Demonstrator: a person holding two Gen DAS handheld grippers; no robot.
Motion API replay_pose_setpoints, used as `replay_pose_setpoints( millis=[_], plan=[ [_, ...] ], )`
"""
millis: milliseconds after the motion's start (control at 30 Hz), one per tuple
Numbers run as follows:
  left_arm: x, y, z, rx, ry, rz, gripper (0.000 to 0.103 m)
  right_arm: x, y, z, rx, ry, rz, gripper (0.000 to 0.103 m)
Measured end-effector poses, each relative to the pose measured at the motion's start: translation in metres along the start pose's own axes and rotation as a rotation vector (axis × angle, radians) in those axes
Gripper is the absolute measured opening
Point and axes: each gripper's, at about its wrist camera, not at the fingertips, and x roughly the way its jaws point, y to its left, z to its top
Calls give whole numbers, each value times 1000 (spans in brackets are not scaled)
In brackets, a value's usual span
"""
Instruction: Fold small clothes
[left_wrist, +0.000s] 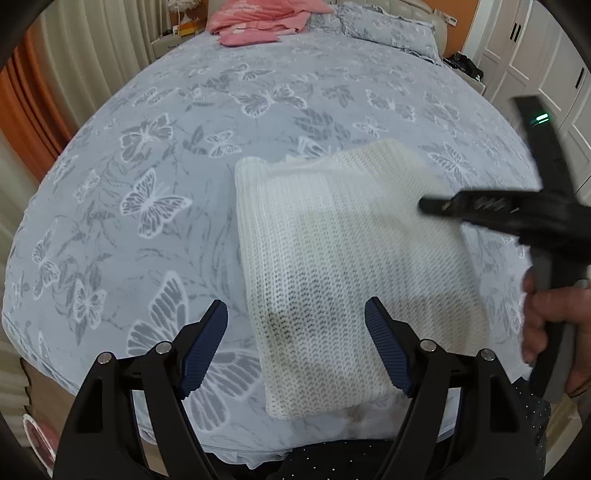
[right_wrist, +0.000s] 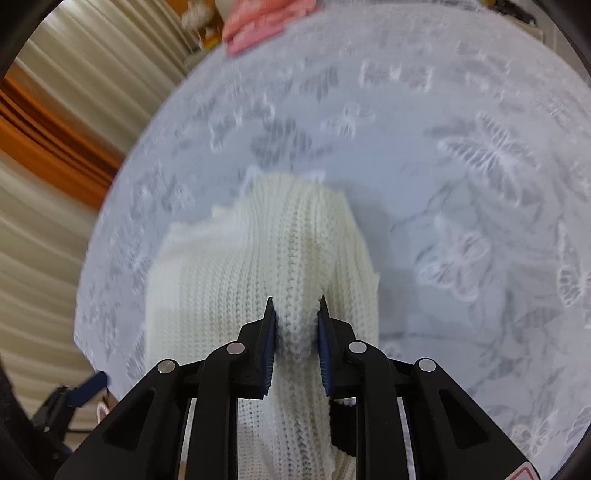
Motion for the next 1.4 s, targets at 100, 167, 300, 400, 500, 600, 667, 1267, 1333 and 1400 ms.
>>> replay_pose_setpoints(
  millis=[100,167,300,400,500,600,667,1267,1333,1400],
  plan=[
    [8,-1,-1,16,15,9,75,3,-14,-6,38,-16,-31,18],
    [14,-2,-2,19,28,10,74,23,-20,-12,30,54,-54,22],
    [19,-2,-2,18,37,10,75,13,-20,1,63,11,-14,61],
    [23,0,-3,12,48,10,75,12,-26,21,92,-27,-29,80],
    [26,0,-3,9,59,8,75,50,-39,34,133,124,13,80],
    [28,0,-4,10,59,9,79,66,-41,29,177,176,133,44],
    [31,0,-4,16,64,9,79,48,-33,28,153,105,126,34],
    [23,-2,-11,1,27,34,80,-55,-17,-43,14,-89,-19,56],
    [17,-1,-19,-19,25,34,81,-41,-18,-54,-8,-40,-22,49],
    [15,-4,-23,-25,32,40,82,-12,-10,-52,-51,35,-31,19]
  ],
)
